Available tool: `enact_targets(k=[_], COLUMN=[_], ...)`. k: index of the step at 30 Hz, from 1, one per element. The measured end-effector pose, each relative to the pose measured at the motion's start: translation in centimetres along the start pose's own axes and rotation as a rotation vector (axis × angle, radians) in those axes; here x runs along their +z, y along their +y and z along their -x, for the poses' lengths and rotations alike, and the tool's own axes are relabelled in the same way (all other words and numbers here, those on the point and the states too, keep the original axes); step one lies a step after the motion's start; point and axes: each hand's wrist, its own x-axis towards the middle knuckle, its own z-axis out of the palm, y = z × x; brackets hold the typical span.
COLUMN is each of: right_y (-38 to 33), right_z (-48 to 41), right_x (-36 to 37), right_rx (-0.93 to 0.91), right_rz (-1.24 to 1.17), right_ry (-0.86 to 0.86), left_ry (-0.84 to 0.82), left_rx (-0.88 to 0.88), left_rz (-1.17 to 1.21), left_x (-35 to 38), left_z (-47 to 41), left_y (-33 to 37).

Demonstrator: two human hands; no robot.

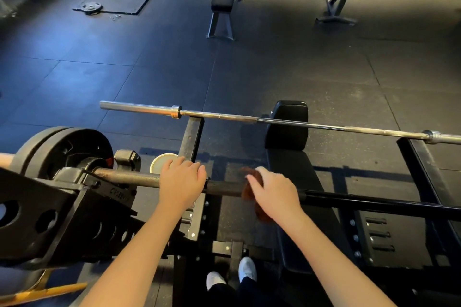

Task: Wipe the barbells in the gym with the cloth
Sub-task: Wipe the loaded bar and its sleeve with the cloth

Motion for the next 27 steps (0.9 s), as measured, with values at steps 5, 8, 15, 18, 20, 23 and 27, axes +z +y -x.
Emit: enact_targets(k=[5, 8, 15, 18, 20, 23, 27], right_y=[2.6, 1.2, 1.8, 0.4, -0.6, -1.4, -0.1], right_z=[3.6, 0.9, -4.2, 0.1, 2.0, 0.3, 0.4], right_x=[0.0, -0.8, -1.9, 0.3, 1.8, 1.1, -0.1], right_rx=[-0.069, 0.059, 0.354, -0.007, -0.144, -0.101, -0.187], right_rz=[0.197, 0.218, -0.046, 0.151, 0.229, 0.163, 0.126], right_ry=[0.241, 0.098, -0.305, 0.038, 0.174, 0.071, -0.035], left_ry=[0.003, 0.024, 0.006, 0.019, 0.014, -0.027, -0.05], left_rx=[-0.019, -0.012, 0.033, 0.036, 0.062, 0.139, 0.218], left_rz=[0.009, 0.009, -0.034, -0.033, -0.07, -0.189, -0.238], left_x=[0.2, 0.5, 0.3, 0.1, -0.1, -0.9, -2.1], left_z=[0.0, 0.1, 0.0, 0.1, 0.0, -0.2, -0.1], left_y=[0.0, -0.1, -0.1, -0.1, 0.1, 0.2, 0.4])
